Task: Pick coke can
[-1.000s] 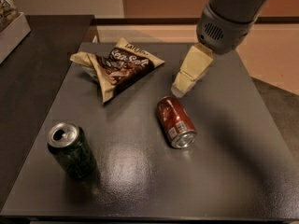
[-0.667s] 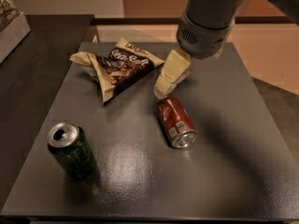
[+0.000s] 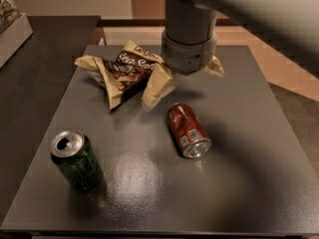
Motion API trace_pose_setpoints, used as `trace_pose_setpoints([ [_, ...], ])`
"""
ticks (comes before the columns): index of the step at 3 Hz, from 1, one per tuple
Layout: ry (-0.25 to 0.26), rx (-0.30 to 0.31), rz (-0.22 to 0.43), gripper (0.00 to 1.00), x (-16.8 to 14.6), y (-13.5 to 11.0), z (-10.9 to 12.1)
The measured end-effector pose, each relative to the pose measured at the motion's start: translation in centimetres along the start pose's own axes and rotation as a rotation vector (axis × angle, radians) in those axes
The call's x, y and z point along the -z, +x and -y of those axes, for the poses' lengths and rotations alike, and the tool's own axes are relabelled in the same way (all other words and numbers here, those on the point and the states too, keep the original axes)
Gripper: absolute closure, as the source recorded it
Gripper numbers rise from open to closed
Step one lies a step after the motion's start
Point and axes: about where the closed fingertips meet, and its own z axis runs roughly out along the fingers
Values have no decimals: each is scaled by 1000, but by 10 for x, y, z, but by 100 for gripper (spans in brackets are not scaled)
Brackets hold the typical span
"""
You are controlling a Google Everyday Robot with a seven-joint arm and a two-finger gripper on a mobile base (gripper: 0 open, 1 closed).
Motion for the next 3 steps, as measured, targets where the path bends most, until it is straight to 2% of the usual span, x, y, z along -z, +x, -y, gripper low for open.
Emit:
trace_pose_setpoints([
  [1,36,-118,-58,0,-14,6,-19],
  [3,67,-370,-106,0,-35,27,-39],
])
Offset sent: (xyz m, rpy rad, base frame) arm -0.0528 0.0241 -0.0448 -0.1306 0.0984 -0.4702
